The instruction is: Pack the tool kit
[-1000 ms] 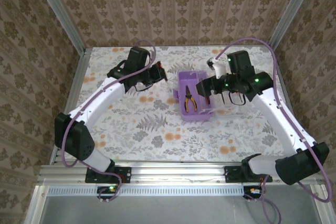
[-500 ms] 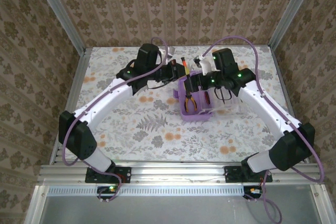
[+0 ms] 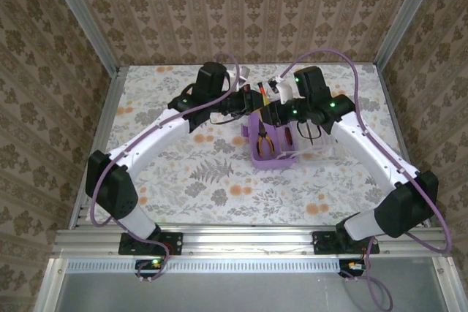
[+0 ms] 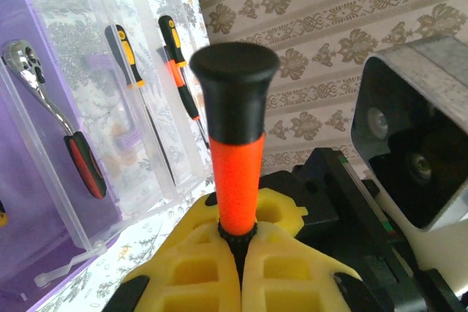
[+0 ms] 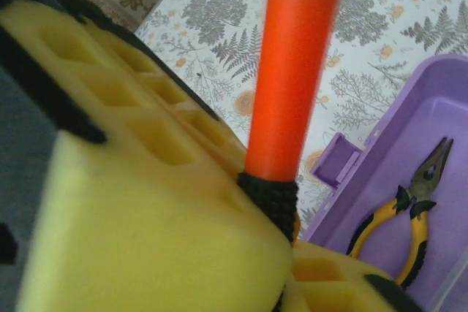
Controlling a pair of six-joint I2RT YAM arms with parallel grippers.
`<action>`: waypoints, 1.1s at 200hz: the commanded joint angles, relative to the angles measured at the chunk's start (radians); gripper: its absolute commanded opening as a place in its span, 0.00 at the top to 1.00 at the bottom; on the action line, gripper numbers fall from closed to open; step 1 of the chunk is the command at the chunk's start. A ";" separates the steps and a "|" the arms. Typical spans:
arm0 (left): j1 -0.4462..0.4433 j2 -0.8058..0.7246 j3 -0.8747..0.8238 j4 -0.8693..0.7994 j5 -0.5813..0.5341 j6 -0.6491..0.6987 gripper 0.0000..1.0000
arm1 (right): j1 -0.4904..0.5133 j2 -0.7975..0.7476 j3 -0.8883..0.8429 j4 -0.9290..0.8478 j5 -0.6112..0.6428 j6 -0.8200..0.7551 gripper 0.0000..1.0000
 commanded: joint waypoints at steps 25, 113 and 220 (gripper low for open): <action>0.008 0.013 0.023 -0.079 -0.001 0.068 0.82 | 0.000 -0.027 0.039 -0.039 0.021 -0.027 1.00; 0.155 -0.059 0.077 -0.460 -0.235 0.302 0.00 | -0.127 -0.079 0.026 -0.156 0.133 -0.071 1.00; 0.317 -0.134 0.002 -0.746 -0.438 0.495 0.00 | -0.272 0.093 0.022 -0.300 0.511 -0.182 1.00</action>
